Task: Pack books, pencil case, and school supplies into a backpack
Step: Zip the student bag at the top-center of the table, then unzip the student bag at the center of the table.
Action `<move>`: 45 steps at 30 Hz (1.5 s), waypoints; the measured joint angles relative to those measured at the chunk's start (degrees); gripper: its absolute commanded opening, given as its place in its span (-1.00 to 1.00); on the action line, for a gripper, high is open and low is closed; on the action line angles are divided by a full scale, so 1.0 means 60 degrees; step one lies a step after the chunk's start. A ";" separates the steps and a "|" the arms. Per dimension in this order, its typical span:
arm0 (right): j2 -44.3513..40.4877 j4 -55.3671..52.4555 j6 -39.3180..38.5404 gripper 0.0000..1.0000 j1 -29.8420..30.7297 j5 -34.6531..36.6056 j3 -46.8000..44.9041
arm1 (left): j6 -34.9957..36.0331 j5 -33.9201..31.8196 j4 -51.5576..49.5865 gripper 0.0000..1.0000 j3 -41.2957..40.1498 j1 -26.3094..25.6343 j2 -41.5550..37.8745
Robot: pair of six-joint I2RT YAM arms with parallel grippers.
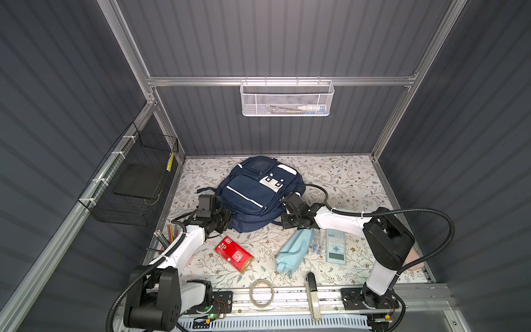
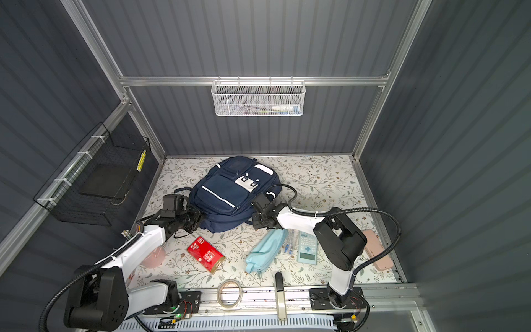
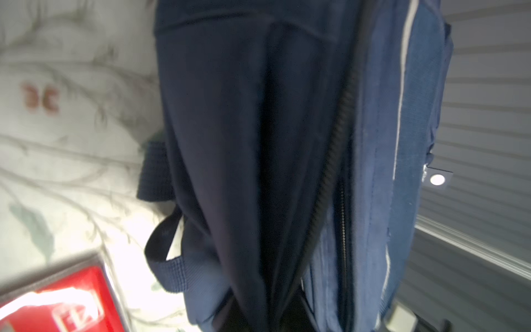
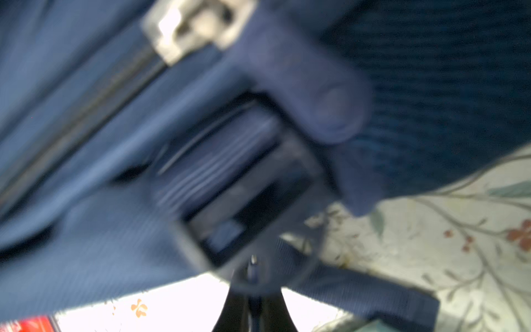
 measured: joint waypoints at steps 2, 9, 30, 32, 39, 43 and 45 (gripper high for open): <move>0.0000 -0.0142 0.0040 -1.00 0.0291 0.0153 0.0153 | 0.0342 -0.0299 0.0000 0.43 0.0484 0.0080 0.0321; 0.0011 -0.0120 -0.0160 0.06 0.0736 -0.0557 0.0561 | 0.0936 -0.0747 0.0157 1.00 0.1370 0.0612 0.0630; -0.3566 -0.0004 -0.0525 0.92 -0.3381 -0.1592 -0.0594 | 0.1384 -0.0229 0.1373 0.76 0.1869 -0.3610 -0.0011; -0.3042 -0.0076 -0.0525 0.92 -0.3421 -0.1596 -0.0146 | 0.1075 -0.0452 0.1727 0.71 0.1912 -0.4109 0.0539; -0.1712 -0.0029 0.0255 0.80 -0.3446 -0.1894 0.1064 | -0.0229 -0.1497 0.2448 0.42 0.1949 -0.5457 0.2339; -0.1366 0.0594 0.1574 0.76 -0.3311 -0.2331 0.0849 | -0.0721 -0.2040 0.2652 0.28 0.2135 -0.5785 0.3085; -0.1191 0.0827 0.2124 0.70 -0.3122 -0.2393 0.0809 | -0.0922 -0.2262 0.2728 0.24 0.2175 -0.5785 0.3319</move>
